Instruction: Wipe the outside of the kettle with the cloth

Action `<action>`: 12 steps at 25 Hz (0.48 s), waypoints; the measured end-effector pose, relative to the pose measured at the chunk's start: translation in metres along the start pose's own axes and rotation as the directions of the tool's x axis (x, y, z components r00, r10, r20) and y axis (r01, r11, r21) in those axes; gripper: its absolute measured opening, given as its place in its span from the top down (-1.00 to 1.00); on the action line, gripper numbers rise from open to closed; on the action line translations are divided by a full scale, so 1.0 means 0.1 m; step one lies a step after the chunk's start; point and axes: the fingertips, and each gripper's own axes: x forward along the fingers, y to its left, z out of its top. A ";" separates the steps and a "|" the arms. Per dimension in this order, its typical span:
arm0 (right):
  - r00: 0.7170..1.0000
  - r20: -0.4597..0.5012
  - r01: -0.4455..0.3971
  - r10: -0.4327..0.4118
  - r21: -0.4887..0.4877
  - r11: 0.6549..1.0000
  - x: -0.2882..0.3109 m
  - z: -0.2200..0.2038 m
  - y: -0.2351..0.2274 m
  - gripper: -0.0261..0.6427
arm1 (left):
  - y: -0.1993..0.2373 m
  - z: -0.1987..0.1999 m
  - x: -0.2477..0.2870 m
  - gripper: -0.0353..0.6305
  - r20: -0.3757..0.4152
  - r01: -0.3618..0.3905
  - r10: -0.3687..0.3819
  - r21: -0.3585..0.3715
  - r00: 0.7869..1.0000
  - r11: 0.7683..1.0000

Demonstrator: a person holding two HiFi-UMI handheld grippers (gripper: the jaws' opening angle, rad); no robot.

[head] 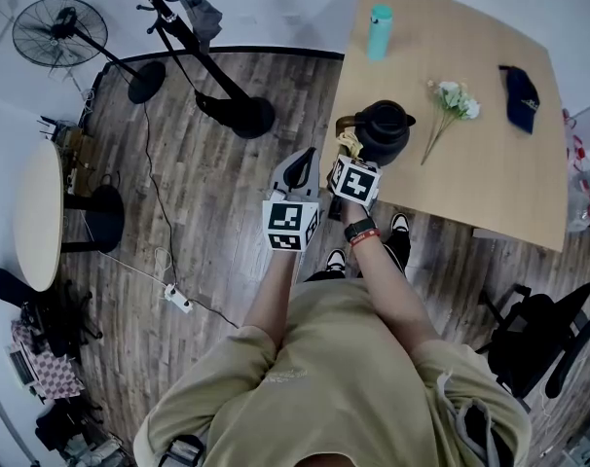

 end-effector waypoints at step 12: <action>1.000 -0.009 -0.023 0.024 0.033 0.999 -0.08 -0.06 -0.11 0.49 | -0.09 0.02 -0.04 0.83 0.013 0.002 -0.002 0.002 1.000 1.000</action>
